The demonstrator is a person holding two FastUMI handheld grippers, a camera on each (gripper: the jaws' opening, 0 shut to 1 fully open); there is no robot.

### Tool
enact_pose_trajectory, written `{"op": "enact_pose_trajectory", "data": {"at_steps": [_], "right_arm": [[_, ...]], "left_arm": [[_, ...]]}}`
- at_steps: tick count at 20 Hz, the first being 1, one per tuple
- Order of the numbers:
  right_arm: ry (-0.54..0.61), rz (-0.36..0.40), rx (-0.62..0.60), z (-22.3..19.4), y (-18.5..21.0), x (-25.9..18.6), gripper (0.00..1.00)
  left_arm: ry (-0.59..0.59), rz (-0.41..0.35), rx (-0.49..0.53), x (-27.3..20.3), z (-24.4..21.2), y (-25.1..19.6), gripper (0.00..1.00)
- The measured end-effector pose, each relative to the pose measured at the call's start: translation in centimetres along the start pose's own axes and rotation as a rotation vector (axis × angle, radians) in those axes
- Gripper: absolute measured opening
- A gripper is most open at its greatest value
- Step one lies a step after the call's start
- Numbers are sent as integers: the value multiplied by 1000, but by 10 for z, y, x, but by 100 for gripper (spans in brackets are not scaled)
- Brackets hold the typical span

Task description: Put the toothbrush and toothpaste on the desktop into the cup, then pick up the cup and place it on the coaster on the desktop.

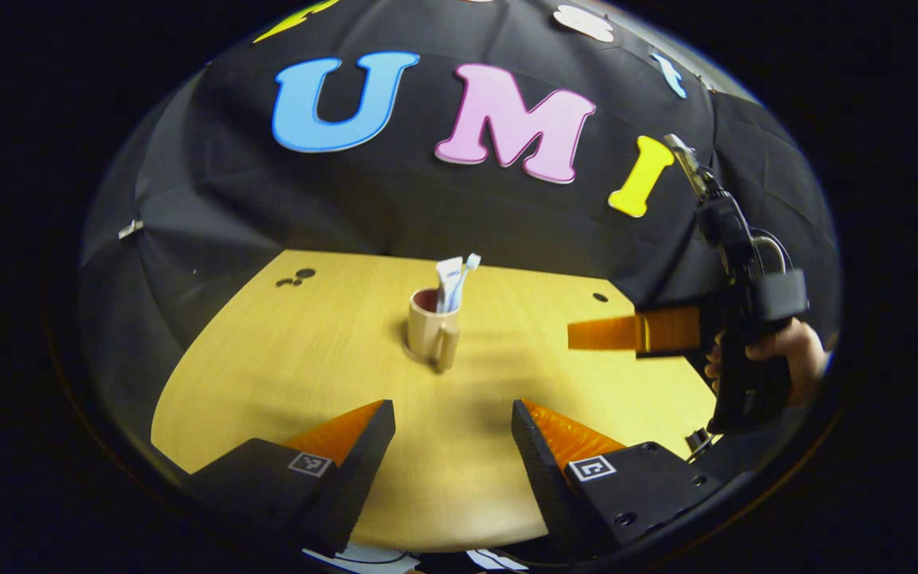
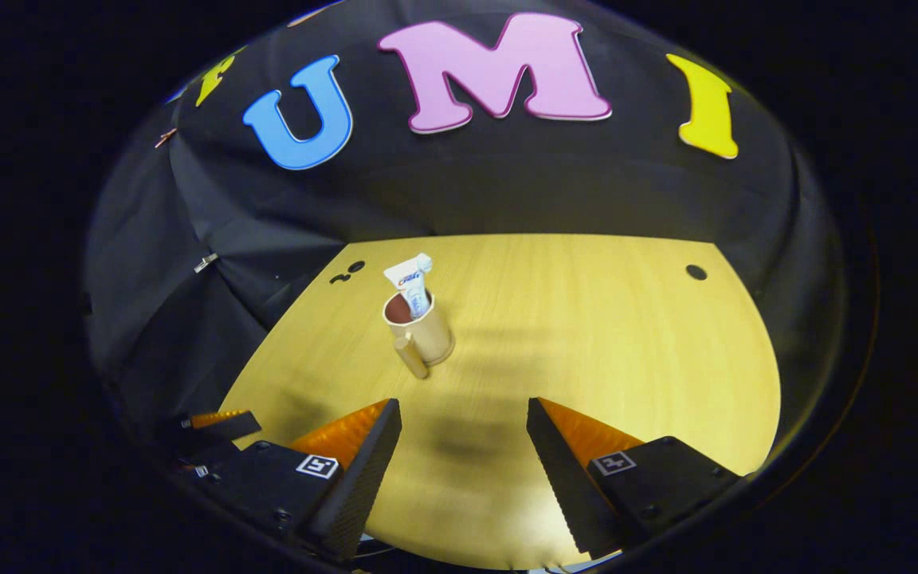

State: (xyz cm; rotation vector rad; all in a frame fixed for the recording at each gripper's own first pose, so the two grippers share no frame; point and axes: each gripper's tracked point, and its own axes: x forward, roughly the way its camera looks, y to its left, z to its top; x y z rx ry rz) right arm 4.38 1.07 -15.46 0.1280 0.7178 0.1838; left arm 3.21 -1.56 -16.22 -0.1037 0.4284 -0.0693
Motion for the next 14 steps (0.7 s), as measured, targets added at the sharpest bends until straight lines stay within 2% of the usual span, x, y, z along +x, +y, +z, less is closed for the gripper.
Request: {"op": "enact_pose_trajectory", "data": {"at_steps": [5,9,14], "right_arm": [[-187,6,65,51,-36,-67,98],[-334,2,64,93,-64,-115,98],[-585,14,135,151,-60,-176,97]], "left_arm": [[-114,-48,46,-7,59,-61,92],[-193,-78,17,-20,102,-102,92],[-324,-75,39,-50,168,-106,92]]}}
